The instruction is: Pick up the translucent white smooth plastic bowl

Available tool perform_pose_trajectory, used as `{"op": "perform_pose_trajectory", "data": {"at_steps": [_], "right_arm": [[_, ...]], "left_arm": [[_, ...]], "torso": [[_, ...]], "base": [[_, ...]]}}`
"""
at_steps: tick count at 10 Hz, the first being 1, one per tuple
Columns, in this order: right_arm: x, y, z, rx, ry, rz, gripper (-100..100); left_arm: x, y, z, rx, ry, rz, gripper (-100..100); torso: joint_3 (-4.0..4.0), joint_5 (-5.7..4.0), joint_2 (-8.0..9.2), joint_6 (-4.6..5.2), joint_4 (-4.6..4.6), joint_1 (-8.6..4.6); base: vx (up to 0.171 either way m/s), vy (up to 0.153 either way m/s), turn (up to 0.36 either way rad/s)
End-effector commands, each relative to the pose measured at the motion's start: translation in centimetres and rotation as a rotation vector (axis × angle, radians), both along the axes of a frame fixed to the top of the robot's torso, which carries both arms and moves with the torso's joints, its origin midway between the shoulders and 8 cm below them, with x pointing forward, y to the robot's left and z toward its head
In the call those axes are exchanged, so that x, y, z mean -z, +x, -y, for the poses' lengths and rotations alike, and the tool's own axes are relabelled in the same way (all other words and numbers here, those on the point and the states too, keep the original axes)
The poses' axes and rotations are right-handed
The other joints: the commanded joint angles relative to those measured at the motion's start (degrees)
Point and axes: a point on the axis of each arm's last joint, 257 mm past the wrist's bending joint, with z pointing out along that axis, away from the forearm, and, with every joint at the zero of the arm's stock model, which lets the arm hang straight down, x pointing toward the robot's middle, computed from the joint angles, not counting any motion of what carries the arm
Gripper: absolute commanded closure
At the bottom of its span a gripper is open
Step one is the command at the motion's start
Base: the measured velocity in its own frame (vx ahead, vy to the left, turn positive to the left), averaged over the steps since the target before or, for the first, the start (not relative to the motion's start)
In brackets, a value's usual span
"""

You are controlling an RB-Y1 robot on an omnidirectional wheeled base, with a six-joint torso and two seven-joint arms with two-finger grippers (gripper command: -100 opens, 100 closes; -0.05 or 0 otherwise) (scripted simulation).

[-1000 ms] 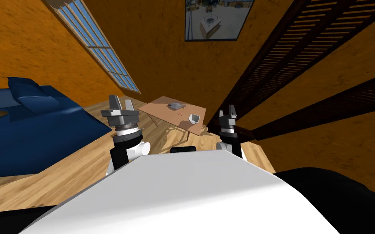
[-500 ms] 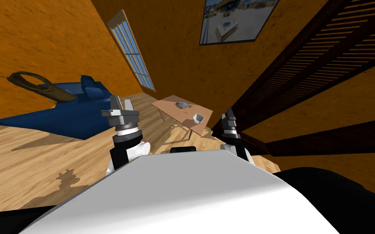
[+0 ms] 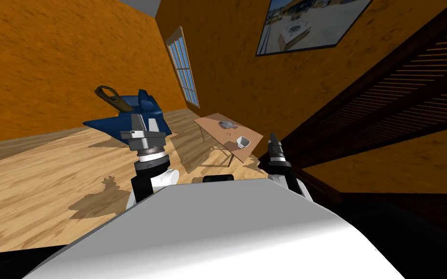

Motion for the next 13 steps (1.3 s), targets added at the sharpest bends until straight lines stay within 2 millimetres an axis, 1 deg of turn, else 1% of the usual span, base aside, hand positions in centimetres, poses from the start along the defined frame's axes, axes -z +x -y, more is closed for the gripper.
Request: {"op": "perform_pose_trajectory", "data": {"at_steps": [1,3,4,6,7,8,9,10,11,12,13], "right_arm": [[1.2,0.0,0.9,0.027,-0.034,-0.042,-100],[4.0,-0.7,3.7,0.095,-0.115,-0.163,-100],[4.2,-0.7,3.8,0.101,-0.128,-0.175,-100],[7.0,-1.8,6.6,0.162,-0.208,-0.300,-100],[7.4,-1.8,6.8,0.169,-0.219,-0.320,-100],[9.0,-2.6,8.4,0.198,-0.255,-0.394,-100],[9.0,-2.6,8.4,0.200,-0.264,-0.396,-100],[10.7,-3.4,9.9,0.228,-0.306,-0.474,-100],[11.8,-4.3,11.3,0.248,-0.338,-0.531,-100],[12.3,-4.5,11.4,0.254,-0.348,-0.554,-100],[13.4,-5.5,12.8,0.273,-0.389,-0.616,-100]], "left_arm": [[0.0,0.0,0.0,0.000,0.000,0.000,0],[0.0,0.0,0.0,0.000,0.000,0.000,0],[0.0,0.0,0.0,0.000,0.000,0.000,0],[0.0,0.0,0.0,0.000,0.000,0.000,0],[0.0,0.0,0.0,0.000,0.000,0.000,0],[0.0,0.0,0.0,0.000,0.000,0.000,0],[0.0,0.0,0.0,0.000,0.000,0.000,0],[0.0,0.0,0.0,0.000,0.000,0.000,0],[0.0,0.0,0.0,0.000,0.000,0.000,0],[0.0,0.0,0.0,0.000,0.000,0.000,0],[0.0,0.0,0.0,0.000,0.000,0.000,0]], "torso": [[0.00,0.00,0.00,0.00,0.00,0.00],[-0.05,-0.01,-0.09,0.00,-0.02,-0.03],[-0.03,-0.01,-0.06,0.01,-0.01,-0.02],[-0.11,-0.01,-0.21,0.00,-0.04,-0.03],[-0.09,-0.01,-0.17,0.02,-0.03,-0.05],[-0.12,-0.01,-0.22,0.02,-0.04,-0.02],[-0.14,0.00,-0.26,0.01,-0.05,0.02],[-0.17,0.00,-0.31,0.07,-0.06,0.01],[-0.19,0.00,-0.34,0.03,-0.07,0.01],[-0.19,-0.01,-0.34,0.03,-0.07,-0.02],[-0.21,-0.01,-0.38,0.03,-0.07,-0.03]], "base": [[-0.085,-0.040,0.343],[-0.089,-0.031,0.405],[-0.069,-0.024,0.402],[-0.062,-0.025,0.444],[-0.059,-0.012,0.387],[-0.050,0.002,0.449],[-0.033,-0.004,0.228],[-0.028,-0.002,0.347],[-0.033,-0.003,0.429],[-0.027,-0.002,0.373],[-0.023,0.003,0.456]]}}
